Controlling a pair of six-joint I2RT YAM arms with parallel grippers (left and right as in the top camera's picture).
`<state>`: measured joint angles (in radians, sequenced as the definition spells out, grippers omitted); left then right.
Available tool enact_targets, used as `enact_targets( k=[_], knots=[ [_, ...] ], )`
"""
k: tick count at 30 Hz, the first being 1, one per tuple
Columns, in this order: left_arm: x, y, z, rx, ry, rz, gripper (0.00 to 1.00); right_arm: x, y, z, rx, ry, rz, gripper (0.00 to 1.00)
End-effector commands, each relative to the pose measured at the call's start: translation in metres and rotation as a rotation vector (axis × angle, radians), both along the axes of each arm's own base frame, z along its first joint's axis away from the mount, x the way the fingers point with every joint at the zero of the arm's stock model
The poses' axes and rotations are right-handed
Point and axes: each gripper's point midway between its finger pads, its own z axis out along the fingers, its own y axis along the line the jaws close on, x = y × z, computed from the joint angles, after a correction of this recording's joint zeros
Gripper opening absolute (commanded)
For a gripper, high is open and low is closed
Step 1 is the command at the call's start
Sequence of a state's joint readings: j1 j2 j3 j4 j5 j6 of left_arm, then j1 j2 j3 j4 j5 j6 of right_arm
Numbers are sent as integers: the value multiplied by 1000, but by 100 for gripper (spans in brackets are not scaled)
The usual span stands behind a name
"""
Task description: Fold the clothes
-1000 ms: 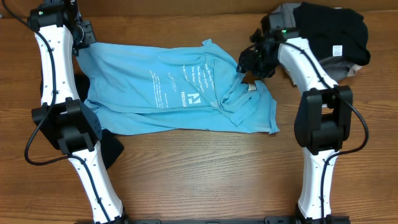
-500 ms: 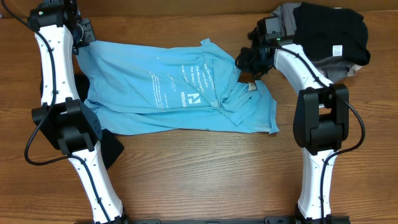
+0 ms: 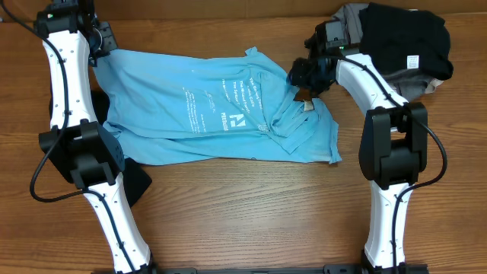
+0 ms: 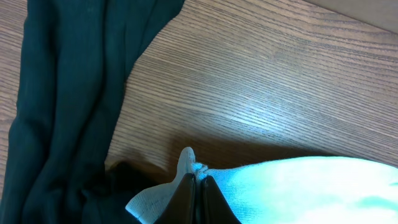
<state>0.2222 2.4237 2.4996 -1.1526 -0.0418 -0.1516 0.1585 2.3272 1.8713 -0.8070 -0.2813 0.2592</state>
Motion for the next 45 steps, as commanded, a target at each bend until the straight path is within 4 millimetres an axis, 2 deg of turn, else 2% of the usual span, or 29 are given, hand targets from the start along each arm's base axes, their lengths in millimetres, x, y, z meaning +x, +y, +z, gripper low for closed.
enact_targets(
  k=[1, 6, 9, 12, 15, 17, 20, 23, 24, 25, 29, 31, 33, 35, 38, 41, 45],
  knots=[
    [2, -2, 7, 6, -17, 9, 4, -5, 0, -6, -29, 18, -1, 63],
    [2, -2, 7, 6, -17, 9, 4, -11, 8, -21, -42, 47, -7, 59],
    [2, -2, 7, 6, -17, 9, 4, -11, 13, -24, -41, 47, 1, 39],
    [2, -3, 7, 5, -16, 9, 4, -13, 19, -27, -43, 48, 11, 25],
    [2, -3, 6, 5, -16, 9, 4, -4, 13, -26, -83, 16, -14, 4],
    [2, -2, 7, 5, -17, 9, 4, 12, 3, -17, -115, -42, -45, 4],
    [2, -2, 7, 6, -18, 9, 4, 48, -16, 15, -119, -170, -79, 4],
    [2, -2, 7, 6, -18, 9, 4, 89, -36, 71, -110, -342, -98, 4],
    [2, -2, 7, 6, -18, 9, 4, 97, -40, 85, -109, -379, -104, 4],
    [2, -2, 7, 6, -19, 10, 4, 107, -44, 107, -109, -438, -104, 4],
    [5, -2, 8, 9, -30, 9, 4, 127, -50, 167, -129, -595, -68, 4],
    [8, -1, 10, 12, -45, 9, 4, 131, -50, 188, -149, -653, -38, 4],
    [10, -1, 12, 14, -57, 9, 4, 130, -48, 198, -157, -670, -13, 4],
    [10, -1, 12, 14, -57, 9, 4, 125, -48, 197, -158, -645, -8, 4],
    [6, -1, 9, 11, -38, 9, 4, 109, -51, 182, -171, -550, 4, 4],
    [0, -3, 5, 4, -7, 9, 4, 85, -60, 159, -189, -409, 10, 4],
    [-21, -7, -5, -14, 88, 6, 4, 60, -80, 138, -203, -265, -4, 4]
  ],
)
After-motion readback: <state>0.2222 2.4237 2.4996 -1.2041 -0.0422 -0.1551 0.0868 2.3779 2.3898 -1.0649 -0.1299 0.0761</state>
